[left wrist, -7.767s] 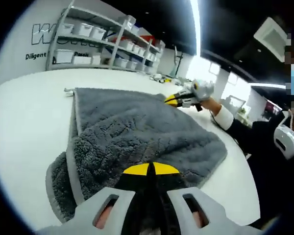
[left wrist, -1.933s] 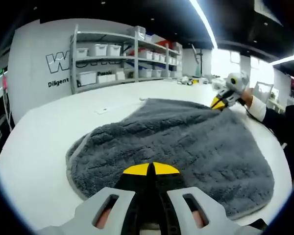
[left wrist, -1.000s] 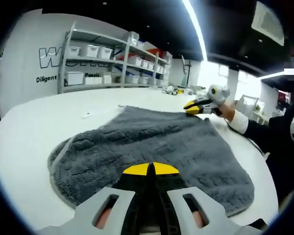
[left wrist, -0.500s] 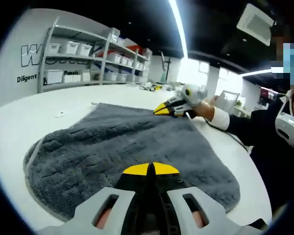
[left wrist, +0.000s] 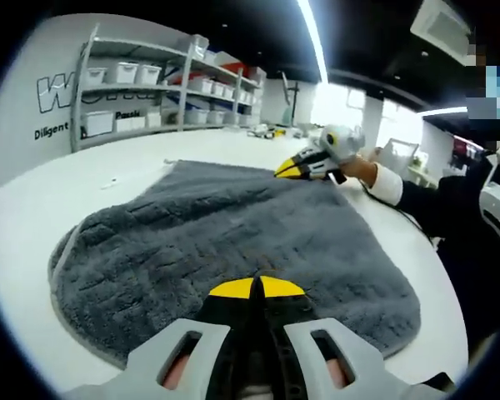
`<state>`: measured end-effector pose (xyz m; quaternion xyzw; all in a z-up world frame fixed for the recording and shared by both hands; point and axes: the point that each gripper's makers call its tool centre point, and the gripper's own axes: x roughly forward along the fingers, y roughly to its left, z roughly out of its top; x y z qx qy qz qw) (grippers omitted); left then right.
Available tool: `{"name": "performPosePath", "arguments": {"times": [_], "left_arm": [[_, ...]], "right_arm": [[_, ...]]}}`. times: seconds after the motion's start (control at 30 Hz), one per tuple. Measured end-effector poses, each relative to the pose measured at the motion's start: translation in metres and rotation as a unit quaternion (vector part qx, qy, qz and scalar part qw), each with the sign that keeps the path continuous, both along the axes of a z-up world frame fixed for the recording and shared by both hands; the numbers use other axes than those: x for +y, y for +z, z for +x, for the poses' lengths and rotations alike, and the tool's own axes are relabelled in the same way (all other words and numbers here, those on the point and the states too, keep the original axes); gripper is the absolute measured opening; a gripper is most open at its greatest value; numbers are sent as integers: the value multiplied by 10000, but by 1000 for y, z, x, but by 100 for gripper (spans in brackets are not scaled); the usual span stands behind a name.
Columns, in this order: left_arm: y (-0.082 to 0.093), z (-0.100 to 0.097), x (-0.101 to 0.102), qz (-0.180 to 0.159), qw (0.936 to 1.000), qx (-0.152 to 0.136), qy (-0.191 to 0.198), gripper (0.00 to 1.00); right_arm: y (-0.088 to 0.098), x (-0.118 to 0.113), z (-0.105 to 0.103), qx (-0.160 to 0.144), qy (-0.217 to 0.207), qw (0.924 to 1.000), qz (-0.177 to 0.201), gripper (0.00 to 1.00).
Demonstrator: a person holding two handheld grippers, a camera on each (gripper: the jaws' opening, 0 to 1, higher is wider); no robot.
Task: Open the folded towel by lifting each exposed corner and separating the folded layers until the towel lies flat within the target outline without major curled edges
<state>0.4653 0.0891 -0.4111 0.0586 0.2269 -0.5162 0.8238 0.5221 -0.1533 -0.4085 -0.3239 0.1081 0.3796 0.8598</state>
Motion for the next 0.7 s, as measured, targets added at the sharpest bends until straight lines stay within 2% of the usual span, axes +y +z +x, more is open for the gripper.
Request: {"name": "performPosePath", "arguments": {"times": [0.7], "left_arm": [[0, 11, 9, 130, 9996, -150, 223, 0]], "right_arm": [[-4, 8, -40, 402, 271, 9988, -31, 0]]}}
